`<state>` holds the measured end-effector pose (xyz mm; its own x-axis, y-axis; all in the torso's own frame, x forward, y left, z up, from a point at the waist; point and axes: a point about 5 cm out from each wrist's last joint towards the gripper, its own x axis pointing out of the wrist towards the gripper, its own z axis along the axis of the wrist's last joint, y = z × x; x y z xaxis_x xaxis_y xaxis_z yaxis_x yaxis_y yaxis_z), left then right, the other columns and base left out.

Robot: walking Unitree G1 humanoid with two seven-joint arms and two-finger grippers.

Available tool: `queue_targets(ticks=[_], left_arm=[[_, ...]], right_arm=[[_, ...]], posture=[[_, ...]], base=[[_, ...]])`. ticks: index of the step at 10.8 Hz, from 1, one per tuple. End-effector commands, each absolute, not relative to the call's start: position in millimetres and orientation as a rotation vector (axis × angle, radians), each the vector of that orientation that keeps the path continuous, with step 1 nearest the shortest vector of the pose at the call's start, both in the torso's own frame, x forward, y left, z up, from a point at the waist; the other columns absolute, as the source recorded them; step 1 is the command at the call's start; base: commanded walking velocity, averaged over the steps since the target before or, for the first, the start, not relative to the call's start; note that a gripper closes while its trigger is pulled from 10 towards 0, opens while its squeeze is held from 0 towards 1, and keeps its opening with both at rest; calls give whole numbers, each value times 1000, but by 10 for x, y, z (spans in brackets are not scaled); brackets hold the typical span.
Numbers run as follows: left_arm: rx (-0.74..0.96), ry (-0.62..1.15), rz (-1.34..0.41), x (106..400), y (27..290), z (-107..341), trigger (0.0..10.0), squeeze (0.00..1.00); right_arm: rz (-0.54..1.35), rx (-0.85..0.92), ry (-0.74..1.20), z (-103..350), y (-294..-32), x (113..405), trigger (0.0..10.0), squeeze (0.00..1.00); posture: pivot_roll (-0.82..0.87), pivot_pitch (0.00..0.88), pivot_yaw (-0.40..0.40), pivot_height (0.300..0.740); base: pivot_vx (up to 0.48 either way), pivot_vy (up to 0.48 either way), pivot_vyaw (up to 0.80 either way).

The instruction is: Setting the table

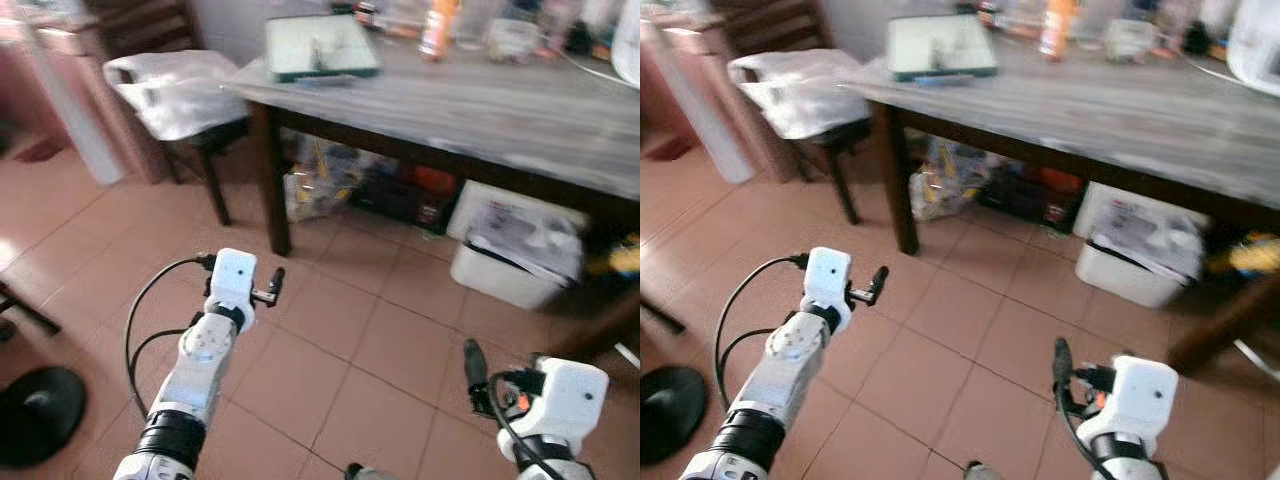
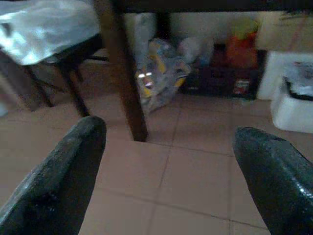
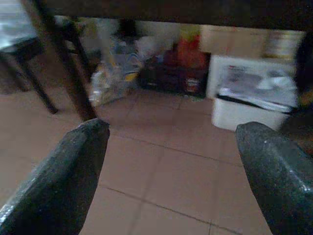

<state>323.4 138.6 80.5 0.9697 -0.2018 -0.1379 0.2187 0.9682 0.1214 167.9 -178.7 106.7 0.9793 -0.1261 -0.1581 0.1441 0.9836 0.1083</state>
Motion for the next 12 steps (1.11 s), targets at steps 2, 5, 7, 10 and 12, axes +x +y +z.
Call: queue_targets(ticks=[2,5,7,10,12], left_arm=[[92,188,-202,3214,1419,720,10000,0],[53,223,-210,3244,1395,714,10000,0],[91,188,-217,3261,1395,748,10000,0],[90,187,-255,3277,1334,762,10000,0],[103,182,-254,3270,1343,760,10000,0]], right_arm=[[-132,116,151,1087,-1778,1681,10000,0],[-129,120,139,1103,-1774,1733,10000,0],[-131,123,134,1098,-1755,1748,10000,0],[-136,145,124,1098,-1717,1747,10000,0],[-138,147,125,1093,-1704,1734,10000,0]], posture=[[-141,112,62,740],[-137,111,59,740],[-137,105,72,740],[-141,107,83,740],[-142,112,86,740]], base=[[0,0,-381],[0,0,-773],[0,0,-772],[0,0,-775],[0,0,-772]])
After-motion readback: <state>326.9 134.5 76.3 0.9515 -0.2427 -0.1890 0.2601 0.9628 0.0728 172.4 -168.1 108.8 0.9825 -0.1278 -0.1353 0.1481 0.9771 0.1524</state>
